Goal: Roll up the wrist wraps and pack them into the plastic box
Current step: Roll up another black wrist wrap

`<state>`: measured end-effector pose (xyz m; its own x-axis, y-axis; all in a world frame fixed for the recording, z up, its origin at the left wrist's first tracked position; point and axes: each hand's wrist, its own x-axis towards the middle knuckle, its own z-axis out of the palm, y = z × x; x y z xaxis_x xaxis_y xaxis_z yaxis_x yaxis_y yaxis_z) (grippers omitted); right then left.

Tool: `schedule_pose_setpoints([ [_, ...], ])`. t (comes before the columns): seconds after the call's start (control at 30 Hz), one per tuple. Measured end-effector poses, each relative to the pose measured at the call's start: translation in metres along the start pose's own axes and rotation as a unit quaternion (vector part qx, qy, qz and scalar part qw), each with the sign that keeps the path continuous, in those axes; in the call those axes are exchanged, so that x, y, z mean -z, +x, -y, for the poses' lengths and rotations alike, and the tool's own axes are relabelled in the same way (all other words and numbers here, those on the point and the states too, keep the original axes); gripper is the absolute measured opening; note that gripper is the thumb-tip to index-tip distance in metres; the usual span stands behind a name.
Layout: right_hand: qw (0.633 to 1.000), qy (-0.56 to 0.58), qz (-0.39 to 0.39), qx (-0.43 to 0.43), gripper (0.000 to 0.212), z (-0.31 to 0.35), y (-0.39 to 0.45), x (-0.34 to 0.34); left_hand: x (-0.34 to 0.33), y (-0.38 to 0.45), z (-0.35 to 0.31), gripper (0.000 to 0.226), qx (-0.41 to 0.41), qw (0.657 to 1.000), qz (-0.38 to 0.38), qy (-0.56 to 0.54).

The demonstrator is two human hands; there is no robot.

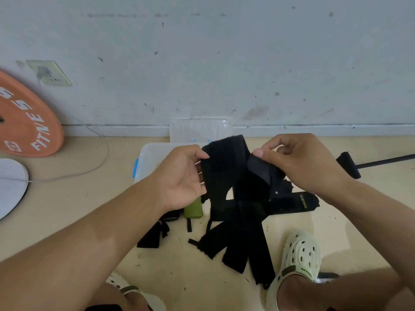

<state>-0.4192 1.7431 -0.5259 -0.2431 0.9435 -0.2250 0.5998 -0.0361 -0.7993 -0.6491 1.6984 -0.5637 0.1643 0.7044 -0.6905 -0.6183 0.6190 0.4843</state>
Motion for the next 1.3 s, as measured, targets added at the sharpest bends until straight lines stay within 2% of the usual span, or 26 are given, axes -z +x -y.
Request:
schedule_pose_setpoints([
  [0.1, 0.998, 0.040, 0.038, 0.013, 0.021, 0.006, -0.006, -0.003, -0.005, -0.001, 0.004, 0.040, -0.043, 0.998, -0.021, 0.042],
  [0.2, 0.993, 0.081, 0.089, 0.013, 0.015, 0.008, -0.010, -0.011, -0.008, -0.001, 0.010, 0.032, -0.082, 0.994, -0.029, 0.071],
  [0.3, 0.991, 0.100, 0.081, 0.018, 0.011, 0.002, -0.010, -0.022, -0.012, -0.002, 0.016, 0.031, -0.101, 0.991, -0.014, 0.085],
  [0.47, 0.992, 0.125, 0.008, 0.005, 0.008, -0.005, -0.008, -0.034, -0.014, -0.005, 0.022, 0.030, -0.116, 0.990, 0.028, 0.072],
  [0.77, 0.992, 0.126, -0.019, -0.009, 0.009, -0.012, -0.005, -0.039, -0.015, -0.003, 0.029, 0.030, -0.125, 0.989, 0.057, 0.059],
  [0.9, 0.992, 0.120, -0.026, -0.008, 0.010, -0.015, -0.006, -0.044, -0.014, -0.003, 0.034, 0.040, -0.161, 0.979, 0.041, 0.115],
  [0.97, 0.991, 0.129, -0.027, -0.020, 0.018, -0.017, -0.006, -0.048, -0.012, -0.002, 0.036, 0.042, -0.177, 0.974, 0.014, 0.142],
  [1.03, 0.993, 0.113, -0.003, -0.040, 0.027, -0.017, -0.007, -0.046, -0.010, 0.000, 0.036, 0.042, -0.189, 0.969, -0.009, 0.159],
  [1.17, 0.986, 0.055, 0.140, -0.066, 0.014, -0.011, -0.008, -0.033, -0.008, 0.000, 0.033, 0.034, -0.197, 0.964, -0.034, 0.175],
  [1.27, 0.970, 0.053, 0.228, -0.063, 0.011, -0.008, -0.013, -0.037, -0.009, 0.000, 0.030, 0.032, -0.202, 0.964, -0.040, 0.167],
  [1.3, 0.965, 0.041, 0.252, -0.054, 0.015, -0.009, -0.014, -0.041, -0.009, 0.000, 0.029, 0.034, -0.210, 0.963, -0.044, 0.164],
])
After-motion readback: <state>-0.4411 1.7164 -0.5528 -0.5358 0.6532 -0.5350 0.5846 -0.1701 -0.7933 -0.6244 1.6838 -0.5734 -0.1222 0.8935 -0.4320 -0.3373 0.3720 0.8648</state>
